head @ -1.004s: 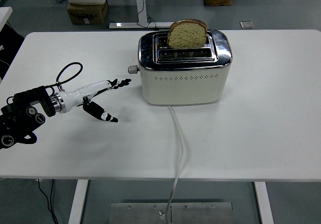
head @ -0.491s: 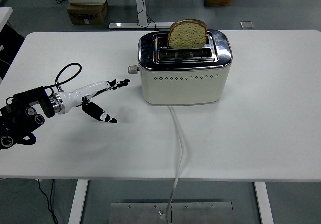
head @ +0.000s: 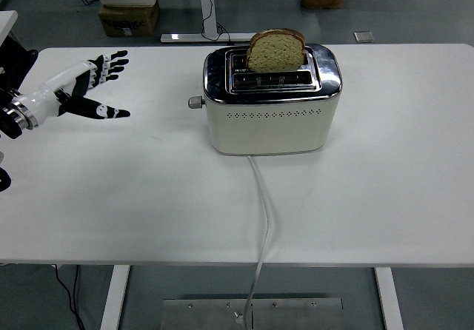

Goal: Press down toaster

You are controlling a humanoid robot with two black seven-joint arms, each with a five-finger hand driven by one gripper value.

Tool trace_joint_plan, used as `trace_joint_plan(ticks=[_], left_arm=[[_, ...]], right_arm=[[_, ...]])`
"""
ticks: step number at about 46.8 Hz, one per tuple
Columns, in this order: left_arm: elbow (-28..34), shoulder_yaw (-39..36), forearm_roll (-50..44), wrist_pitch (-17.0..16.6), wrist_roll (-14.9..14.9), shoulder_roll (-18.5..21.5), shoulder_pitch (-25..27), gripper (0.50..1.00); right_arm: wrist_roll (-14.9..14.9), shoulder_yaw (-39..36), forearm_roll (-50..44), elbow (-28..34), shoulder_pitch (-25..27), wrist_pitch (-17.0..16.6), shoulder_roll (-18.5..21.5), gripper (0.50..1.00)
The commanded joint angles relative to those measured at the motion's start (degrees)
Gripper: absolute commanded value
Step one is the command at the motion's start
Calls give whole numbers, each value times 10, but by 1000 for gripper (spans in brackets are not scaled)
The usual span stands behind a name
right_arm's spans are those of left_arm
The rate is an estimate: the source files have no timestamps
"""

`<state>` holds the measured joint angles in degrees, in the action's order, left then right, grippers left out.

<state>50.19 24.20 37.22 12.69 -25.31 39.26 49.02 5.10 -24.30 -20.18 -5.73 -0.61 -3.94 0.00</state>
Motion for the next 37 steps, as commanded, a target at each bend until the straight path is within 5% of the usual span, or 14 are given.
trace_joint_plan(ticks=[1, 37], left_arm=[[-1, 1, -22, 0, 0, 4, 2, 1000], [-106, 5, -404, -8, -1, -6, 8, 1000]], right_arm=[[0, 0, 0, 0, 0, 0, 0, 998], [0, 0, 0, -1, 0, 0, 0, 1000]])
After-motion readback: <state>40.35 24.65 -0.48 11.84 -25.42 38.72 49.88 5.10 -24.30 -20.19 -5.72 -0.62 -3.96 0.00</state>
